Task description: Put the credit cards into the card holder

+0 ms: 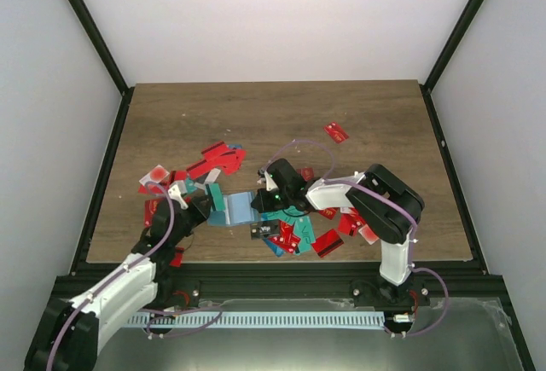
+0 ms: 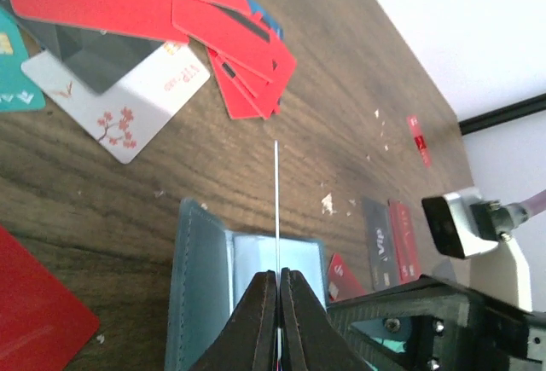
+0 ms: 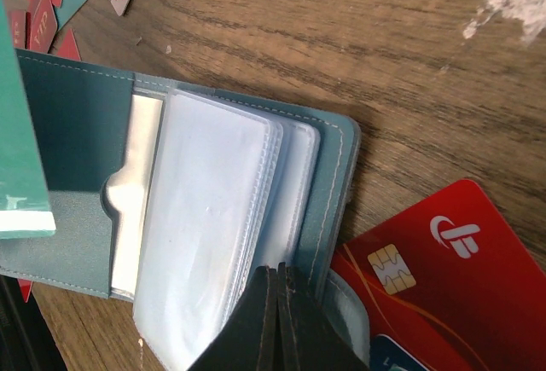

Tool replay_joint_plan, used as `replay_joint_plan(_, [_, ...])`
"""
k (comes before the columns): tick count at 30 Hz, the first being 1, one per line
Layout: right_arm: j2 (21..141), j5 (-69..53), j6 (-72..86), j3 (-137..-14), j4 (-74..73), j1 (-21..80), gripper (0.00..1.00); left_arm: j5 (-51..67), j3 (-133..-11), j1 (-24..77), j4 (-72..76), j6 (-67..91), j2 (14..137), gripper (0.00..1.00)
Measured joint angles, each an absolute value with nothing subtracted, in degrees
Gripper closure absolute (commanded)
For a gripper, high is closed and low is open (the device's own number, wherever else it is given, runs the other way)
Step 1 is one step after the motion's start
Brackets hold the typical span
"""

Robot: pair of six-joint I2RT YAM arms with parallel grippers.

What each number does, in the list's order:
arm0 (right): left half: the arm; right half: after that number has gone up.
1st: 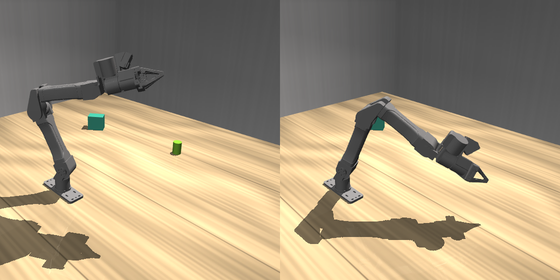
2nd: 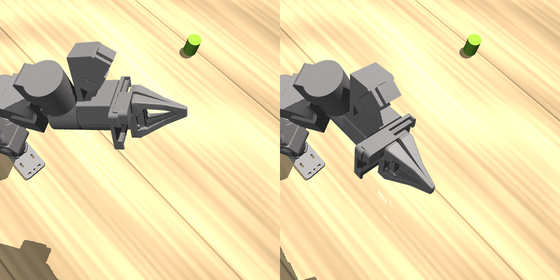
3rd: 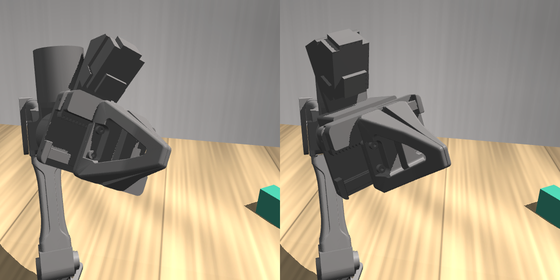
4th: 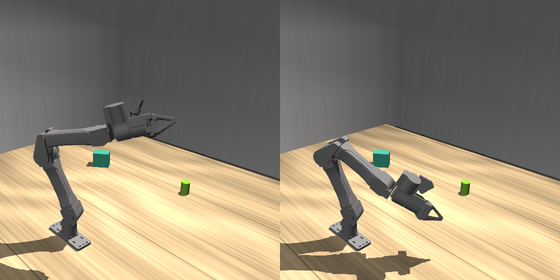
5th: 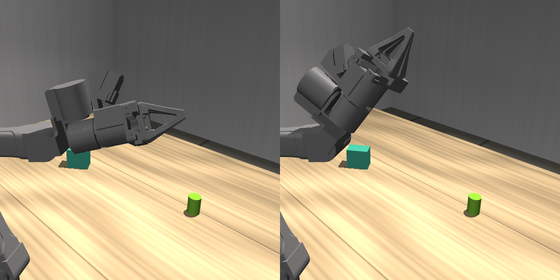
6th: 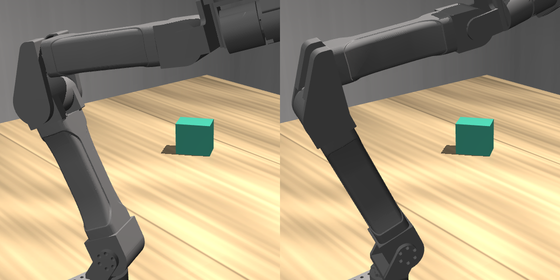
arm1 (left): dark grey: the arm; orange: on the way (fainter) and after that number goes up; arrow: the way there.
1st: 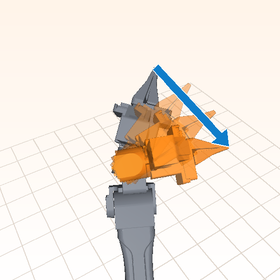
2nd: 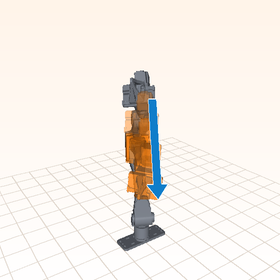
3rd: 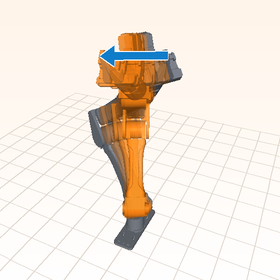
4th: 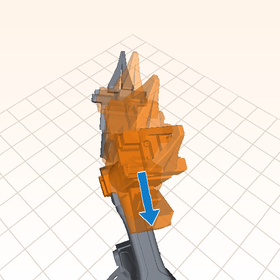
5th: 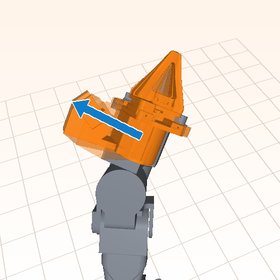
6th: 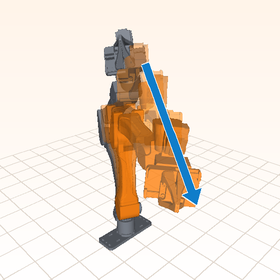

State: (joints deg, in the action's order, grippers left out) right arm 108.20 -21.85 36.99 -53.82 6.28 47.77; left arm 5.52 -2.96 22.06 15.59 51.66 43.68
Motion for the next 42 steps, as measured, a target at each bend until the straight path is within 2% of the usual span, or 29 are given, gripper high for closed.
replay_joint_plan(5, [108.20,-21.82,37.12,-53.82,6.28,47.77,0.99,5.02,-2.13,22.06,16.67,51.75,43.13,0.96])
replay_joint_plan(17, [108.20,-21.85,37.15,-53.82,6.33,47.77,0.99,5.98,-0.62,22.06,28.34,52.73,54.52,0.96])
replay_joint_plan(42, [108.49,-22.31,37.12,-53.82,6.79,47.77,0.99,8.05,-0.62,22.13,41.93,55.11,67.13,0.96])
